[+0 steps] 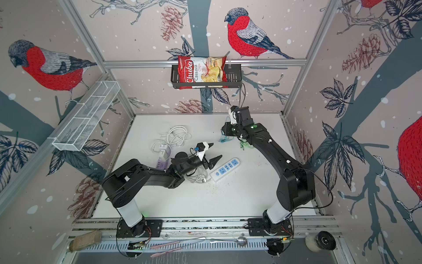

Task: Insert the plug
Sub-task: 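Carry the teal charger above the white strip socket with right gripper while left withdraws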

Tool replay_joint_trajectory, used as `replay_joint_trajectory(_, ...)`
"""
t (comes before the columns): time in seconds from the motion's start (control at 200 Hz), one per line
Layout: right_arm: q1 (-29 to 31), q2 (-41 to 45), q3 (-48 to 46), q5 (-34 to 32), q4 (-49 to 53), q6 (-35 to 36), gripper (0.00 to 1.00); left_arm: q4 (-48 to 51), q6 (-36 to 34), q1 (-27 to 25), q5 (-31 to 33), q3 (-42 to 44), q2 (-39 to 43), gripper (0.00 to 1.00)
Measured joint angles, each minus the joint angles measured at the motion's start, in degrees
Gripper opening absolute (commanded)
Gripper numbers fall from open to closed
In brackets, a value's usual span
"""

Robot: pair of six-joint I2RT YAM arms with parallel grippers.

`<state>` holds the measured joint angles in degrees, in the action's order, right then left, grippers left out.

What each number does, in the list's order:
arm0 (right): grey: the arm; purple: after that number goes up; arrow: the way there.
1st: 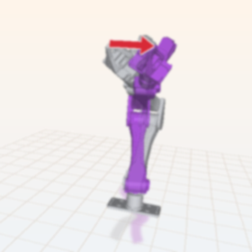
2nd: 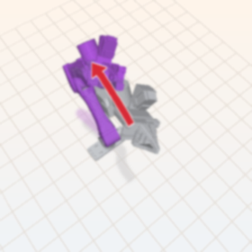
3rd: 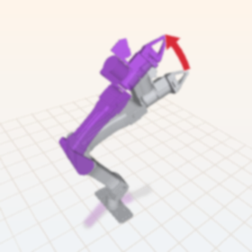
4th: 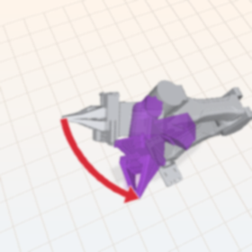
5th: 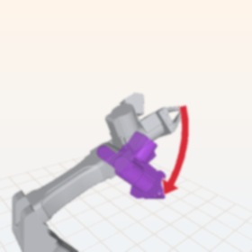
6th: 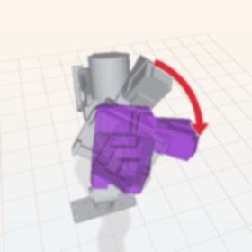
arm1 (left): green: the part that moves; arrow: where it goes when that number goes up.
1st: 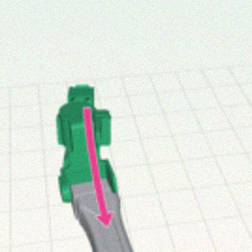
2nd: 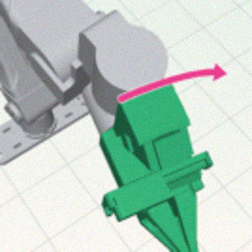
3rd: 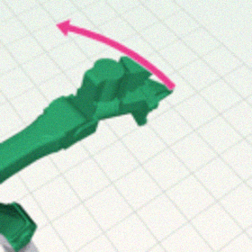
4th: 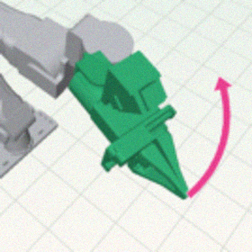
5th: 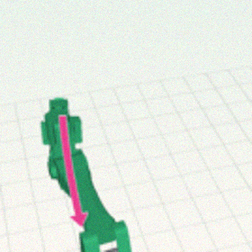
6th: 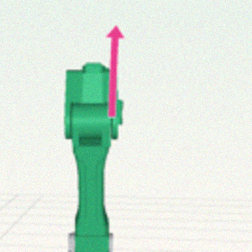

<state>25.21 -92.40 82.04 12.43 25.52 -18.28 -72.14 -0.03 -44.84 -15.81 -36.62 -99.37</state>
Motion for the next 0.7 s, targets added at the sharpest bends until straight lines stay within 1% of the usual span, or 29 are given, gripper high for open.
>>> replay_joint_trajectory(0.07, -0.02, -1.07, 1.05, 0.09, 0.26, 0.22, 0.00, 2.10, 0.00, -0.02, 0.31, 0.66, 2.29, 0.84)
replay_joint_trajectory(0.23, 0.31, -3.87, 3.85, 2.54, 2.01, 1.99, 0.00, 10.97, -0.39, -0.02, 3.19, 1.27, 8.04, 0.74)
replay_joint_trajectory(0.4, 1.60, -6.25, 4.72, 5.01, 3.98, 5.51, 0.00, 19.80, -0.33, -0.02, 8.72, 6.54, 16.48, 0.71)
replay_joint_trajectory(0.5, 2.49, -7.30, 4.28, 4.79, 5.49, 7.85, 0.00, 24.96, 0.31, -0.04, 12.00, 9.66, 22.18, 0.68)
replay_joint_trajectory(0.58, 3.43, -7.76, 3.37, 4.28, 6.67, 9.40, 0.00, 28.37, 1.62, -0.28, 14.51, 11.93, 26.86, 0.68)
replay_joint_trajectory(0.7, 4.87, -7.63, 0.79, 3.37, 7.80, 10.93, 0.00, 31.76, 3.17, -0.87, 16.44, 15.54, 32.72, 0.68)
